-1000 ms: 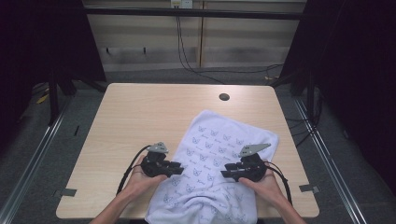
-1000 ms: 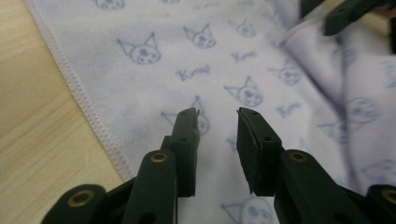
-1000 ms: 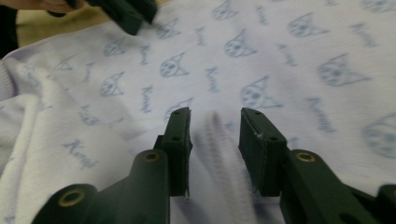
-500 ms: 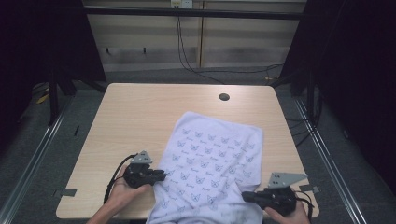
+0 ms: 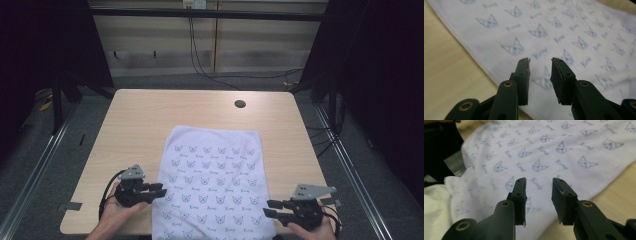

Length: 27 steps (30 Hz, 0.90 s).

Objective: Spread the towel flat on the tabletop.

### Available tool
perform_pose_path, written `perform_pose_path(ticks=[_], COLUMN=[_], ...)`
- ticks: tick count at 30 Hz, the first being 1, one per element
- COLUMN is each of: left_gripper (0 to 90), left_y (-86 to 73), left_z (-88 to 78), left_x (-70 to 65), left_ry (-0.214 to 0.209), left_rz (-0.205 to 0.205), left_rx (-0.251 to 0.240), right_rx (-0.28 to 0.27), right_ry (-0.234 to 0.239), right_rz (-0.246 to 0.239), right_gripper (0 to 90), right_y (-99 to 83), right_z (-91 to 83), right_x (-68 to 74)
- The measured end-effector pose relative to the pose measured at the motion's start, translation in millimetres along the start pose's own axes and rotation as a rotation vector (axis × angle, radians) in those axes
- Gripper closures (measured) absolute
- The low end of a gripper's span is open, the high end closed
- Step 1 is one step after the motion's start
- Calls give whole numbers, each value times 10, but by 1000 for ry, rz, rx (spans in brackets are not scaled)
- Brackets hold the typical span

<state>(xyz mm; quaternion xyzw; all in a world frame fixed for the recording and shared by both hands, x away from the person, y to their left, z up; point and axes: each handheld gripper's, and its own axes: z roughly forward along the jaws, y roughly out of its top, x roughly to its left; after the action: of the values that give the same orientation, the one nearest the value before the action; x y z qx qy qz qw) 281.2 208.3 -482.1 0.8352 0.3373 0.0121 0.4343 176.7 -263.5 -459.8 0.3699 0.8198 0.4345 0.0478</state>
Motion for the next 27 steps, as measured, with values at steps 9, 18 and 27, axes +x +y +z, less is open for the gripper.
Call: perform_pose_path(ticks=[9, 18, 27], left_gripper=[651, 712, 692], left_y=[261, 327, 458], left_z=[420, 592, 737], left_x=[290, 393, 482], left_ry=[75, 124, 154], left_rz=[-16, 22, 5], left_rx=[28, 5, -17], right_rx=[29, 110, 64], right_ry=[-37, -144, -209], right_rz=[-15, 10, 24], right_gripper=[639, 656, 635], right_y=[575, 643, 776], right_z=[757, 1049, 1167], right_x=[-521, -876, -1201])
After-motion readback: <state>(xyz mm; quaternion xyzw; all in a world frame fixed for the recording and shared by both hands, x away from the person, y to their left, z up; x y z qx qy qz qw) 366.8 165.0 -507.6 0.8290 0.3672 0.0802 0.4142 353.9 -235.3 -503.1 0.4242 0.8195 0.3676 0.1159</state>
